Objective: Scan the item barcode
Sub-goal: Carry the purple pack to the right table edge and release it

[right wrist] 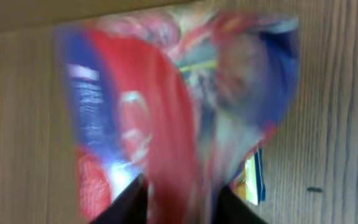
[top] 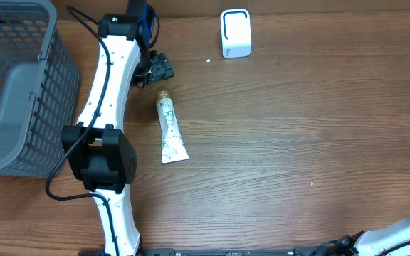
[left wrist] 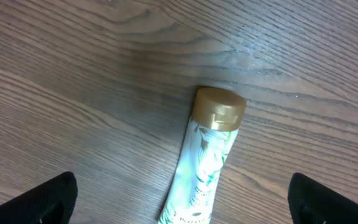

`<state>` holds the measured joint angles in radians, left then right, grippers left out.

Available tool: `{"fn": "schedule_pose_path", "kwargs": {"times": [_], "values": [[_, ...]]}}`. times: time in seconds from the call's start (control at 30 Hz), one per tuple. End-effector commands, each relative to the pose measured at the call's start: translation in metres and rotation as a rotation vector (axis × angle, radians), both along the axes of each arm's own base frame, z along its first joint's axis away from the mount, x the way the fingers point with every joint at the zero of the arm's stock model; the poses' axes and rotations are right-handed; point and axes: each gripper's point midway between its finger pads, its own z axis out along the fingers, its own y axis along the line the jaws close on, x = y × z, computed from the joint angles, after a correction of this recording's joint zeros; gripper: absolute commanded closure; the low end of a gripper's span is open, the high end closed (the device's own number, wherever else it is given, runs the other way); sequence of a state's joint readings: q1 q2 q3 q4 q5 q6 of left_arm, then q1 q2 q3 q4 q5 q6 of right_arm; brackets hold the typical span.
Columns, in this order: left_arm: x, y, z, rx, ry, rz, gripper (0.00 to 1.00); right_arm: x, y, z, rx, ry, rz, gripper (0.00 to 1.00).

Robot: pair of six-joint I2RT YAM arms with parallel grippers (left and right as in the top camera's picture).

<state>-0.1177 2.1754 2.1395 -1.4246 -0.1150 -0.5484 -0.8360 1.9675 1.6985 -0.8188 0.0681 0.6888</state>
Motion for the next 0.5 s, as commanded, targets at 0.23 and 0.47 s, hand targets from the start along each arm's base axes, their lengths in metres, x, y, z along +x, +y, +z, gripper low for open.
{"fn": "schedule_pose_path", "kwargs": {"times": [0.23,0.47], "values": [[-0.001,0.000,0.000,-0.002,0.002,0.003,0.00,-0.012,-0.005,-0.004,-0.006,0.045,-0.019,0.29],[-0.001,0.000,0.000,-0.002,0.002,0.003,0.00,-0.004,0.000,0.034,-0.047,-0.051,0.008,0.51]]}}
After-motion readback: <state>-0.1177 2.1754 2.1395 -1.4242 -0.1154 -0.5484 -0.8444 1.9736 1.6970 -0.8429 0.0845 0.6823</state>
